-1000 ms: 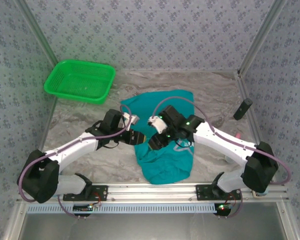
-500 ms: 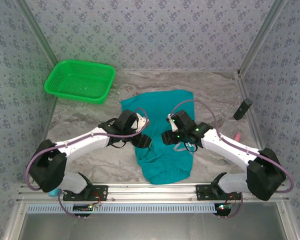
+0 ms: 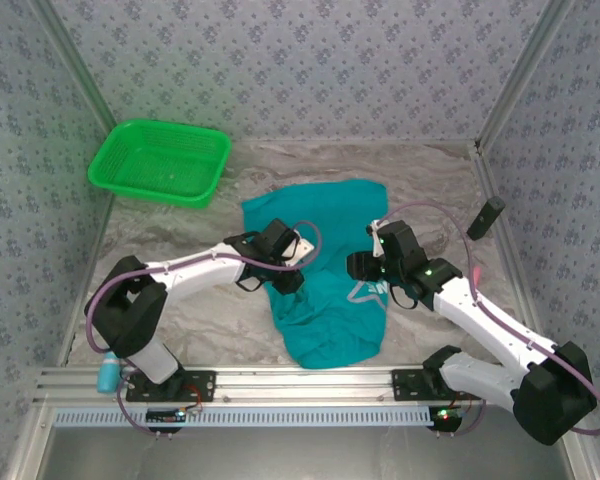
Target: Fold the inside-out t-shirt
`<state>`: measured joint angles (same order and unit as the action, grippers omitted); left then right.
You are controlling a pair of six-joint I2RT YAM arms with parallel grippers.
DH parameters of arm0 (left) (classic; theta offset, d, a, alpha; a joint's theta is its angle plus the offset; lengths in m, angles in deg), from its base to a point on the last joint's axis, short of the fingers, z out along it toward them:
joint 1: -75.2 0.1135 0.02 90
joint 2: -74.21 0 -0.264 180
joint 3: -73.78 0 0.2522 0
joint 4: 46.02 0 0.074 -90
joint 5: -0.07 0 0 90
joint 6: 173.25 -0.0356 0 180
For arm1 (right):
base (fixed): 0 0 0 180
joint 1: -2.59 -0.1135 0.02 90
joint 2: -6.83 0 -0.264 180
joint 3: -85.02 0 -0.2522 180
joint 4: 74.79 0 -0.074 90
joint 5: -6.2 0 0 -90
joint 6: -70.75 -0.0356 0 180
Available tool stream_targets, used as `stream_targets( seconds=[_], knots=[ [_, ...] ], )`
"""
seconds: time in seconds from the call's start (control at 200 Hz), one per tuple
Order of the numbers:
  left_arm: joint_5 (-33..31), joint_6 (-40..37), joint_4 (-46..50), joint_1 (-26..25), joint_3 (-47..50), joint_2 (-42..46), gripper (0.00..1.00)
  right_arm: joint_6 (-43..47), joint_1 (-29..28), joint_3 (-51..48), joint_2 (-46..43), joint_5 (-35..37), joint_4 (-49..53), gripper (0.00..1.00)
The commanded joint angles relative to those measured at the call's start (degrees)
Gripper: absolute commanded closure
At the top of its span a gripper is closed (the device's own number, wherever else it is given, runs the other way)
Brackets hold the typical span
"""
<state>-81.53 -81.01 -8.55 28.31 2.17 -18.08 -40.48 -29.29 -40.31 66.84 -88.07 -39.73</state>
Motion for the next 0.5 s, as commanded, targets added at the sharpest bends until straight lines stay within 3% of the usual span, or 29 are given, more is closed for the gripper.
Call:
stream_targets(
  seconds=[0.0,0.125,0.25,0.345,0.495],
  knots=[
    [-0.46,-3.64,2.61,-0.13,-2.93,1.13,0.88,3.22,-0.86,-1.13,0.25,-5.56,-3.00,0.42],
    [2.48,-2.39,0.86,0.20,-3.94,4.41,0.90,9.26,-7.18,-1.01,2.46,-7.25,-6.24,0.42],
    [11.57,-0.11,-2.31,1.99,-3.22,7.81,0.90,14.93,-13.64,-0.34,5.03,-6.31,-9.85,0.41],
    [16.15,3.23,-2.77,3.79,-3.20,8.81,0.90,11.29,-15.28,-0.91,7.16,-3.83,-14.70,0.41],
    [17.87,6.29,-4.43,4.31,-1.45,10.92,0.89,-0.25,-17.05,-0.83,10.83,-1.41,-18.76,0.44]
  ],
)
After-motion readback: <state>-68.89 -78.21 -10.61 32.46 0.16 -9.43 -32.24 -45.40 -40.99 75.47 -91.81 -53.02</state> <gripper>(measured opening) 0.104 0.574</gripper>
